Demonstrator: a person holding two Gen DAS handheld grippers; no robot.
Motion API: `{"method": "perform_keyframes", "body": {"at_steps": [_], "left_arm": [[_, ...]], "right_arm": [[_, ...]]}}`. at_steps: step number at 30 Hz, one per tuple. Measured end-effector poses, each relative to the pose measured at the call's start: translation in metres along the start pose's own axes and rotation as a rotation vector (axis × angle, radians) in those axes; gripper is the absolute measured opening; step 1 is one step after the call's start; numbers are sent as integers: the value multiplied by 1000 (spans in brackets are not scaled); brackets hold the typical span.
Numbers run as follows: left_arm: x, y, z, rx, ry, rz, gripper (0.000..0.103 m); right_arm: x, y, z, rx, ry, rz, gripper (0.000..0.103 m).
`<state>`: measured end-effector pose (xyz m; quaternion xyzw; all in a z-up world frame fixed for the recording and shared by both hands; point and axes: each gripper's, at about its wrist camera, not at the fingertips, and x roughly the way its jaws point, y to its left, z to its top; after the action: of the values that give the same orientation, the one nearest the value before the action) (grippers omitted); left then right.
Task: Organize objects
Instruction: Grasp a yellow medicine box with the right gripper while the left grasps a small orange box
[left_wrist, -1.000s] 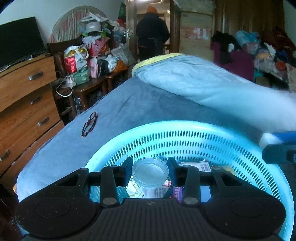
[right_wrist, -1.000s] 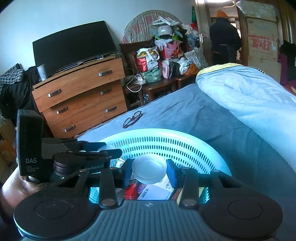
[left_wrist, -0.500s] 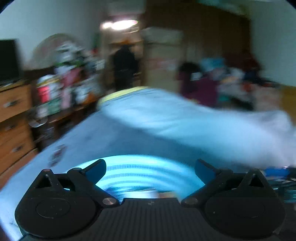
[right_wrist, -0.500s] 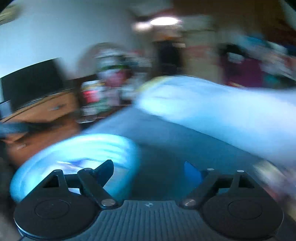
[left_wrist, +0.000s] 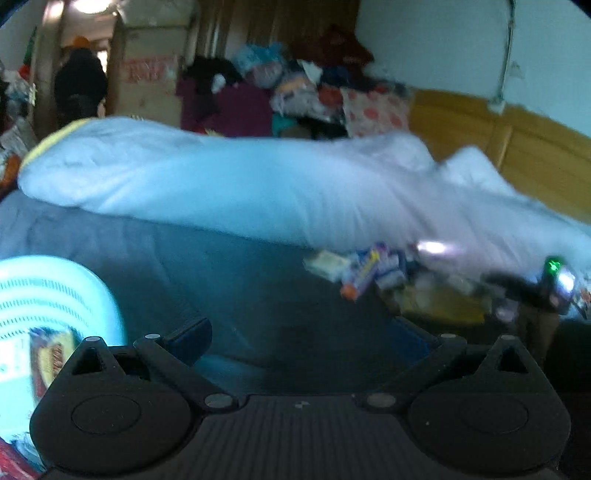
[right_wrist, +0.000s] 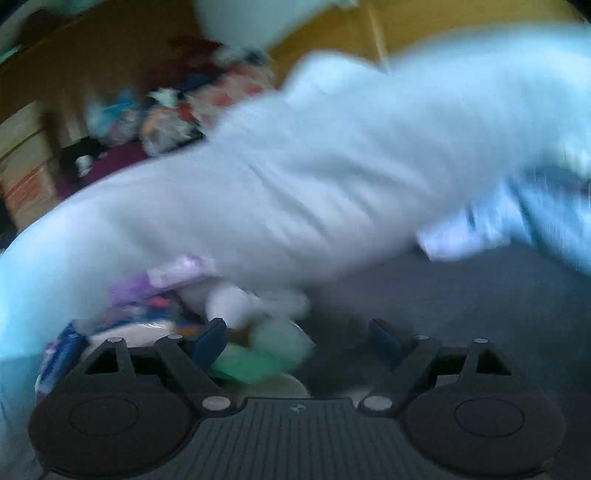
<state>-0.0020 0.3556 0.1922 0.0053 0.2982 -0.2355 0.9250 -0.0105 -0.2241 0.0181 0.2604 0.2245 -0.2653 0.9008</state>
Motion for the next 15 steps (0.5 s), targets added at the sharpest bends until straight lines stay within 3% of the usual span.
{"method": "perform_keyframes", "body": {"at_steps": [2,5,7,9,12,15], "left_arm": [[7,1,-1,2,13,-5,103],[12,0,-9,-2,28,0,103],[17,-2,-12,-19,44,-3,103],[21,-5,-14,-18,56,-6,103],[23,-7,-19,-20,75,-3,103],[26,-4,-26,-28,98,-2,103]], "right_arm": [[7,-2,-10,43,-2,30,87],[5,28,-25,19,52,215,87],[10,66,-43,-96,139,284,88],[1,101,-69,-189,170,354,88],[-20,141,-97,-305,192,482,85],[-54,172,-115,-438,158,579,84]]}}
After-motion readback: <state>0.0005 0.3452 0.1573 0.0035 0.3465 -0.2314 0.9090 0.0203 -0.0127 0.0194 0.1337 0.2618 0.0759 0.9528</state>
